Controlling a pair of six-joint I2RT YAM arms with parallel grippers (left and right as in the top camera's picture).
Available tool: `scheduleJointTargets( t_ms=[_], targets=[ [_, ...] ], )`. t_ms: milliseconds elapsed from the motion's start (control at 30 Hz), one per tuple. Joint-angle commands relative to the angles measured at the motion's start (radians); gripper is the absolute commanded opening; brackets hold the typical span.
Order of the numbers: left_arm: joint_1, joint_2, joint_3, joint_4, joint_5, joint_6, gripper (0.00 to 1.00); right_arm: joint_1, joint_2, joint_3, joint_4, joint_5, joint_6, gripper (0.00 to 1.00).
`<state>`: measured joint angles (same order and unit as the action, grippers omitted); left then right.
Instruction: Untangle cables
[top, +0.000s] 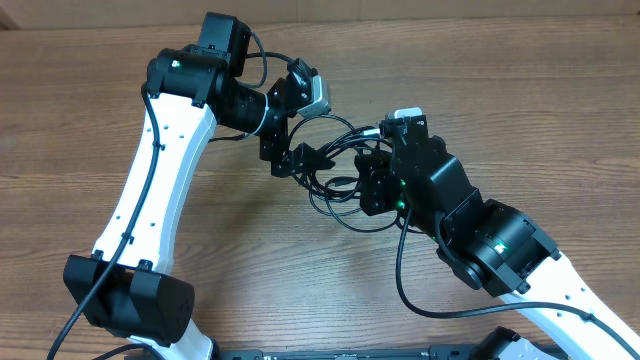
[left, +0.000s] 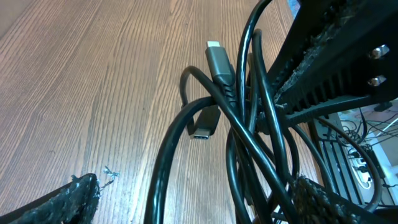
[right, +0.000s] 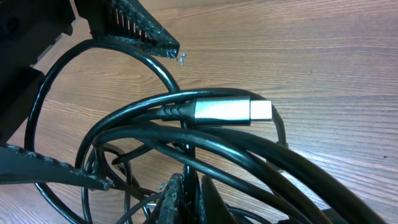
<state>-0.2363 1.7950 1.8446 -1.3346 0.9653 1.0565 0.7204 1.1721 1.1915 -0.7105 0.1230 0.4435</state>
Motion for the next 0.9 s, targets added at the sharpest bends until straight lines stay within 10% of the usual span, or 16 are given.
scheduleJointTargets(
  t_ms=[0,433,567,867],
  targets=[
    [-0.003,-0.017,0.017,0.0,0.011,0.015,1.0,-0.003,-0.003,0.02,0.014,-0.013,-0.007,0.04],
    [-0.005,-0.017,0.017,0.03,-0.063,-0.2,1.0,-0.003,-0.003,0.02,0.022,-0.013,-0.007,0.04],
    [-0.006,-0.017,0.017,0.061,-0.093,-0.201,0.05,-0.003,-0.003,0.02,0.023,-0.013,-0.007,0.04],
    [-0.005,-0.017,0.017,0.06,-0.093,-0.217,0.04,-0.003,-0.003,0.02,0.025,-0.013,-0.007,0.04]
  ],
)
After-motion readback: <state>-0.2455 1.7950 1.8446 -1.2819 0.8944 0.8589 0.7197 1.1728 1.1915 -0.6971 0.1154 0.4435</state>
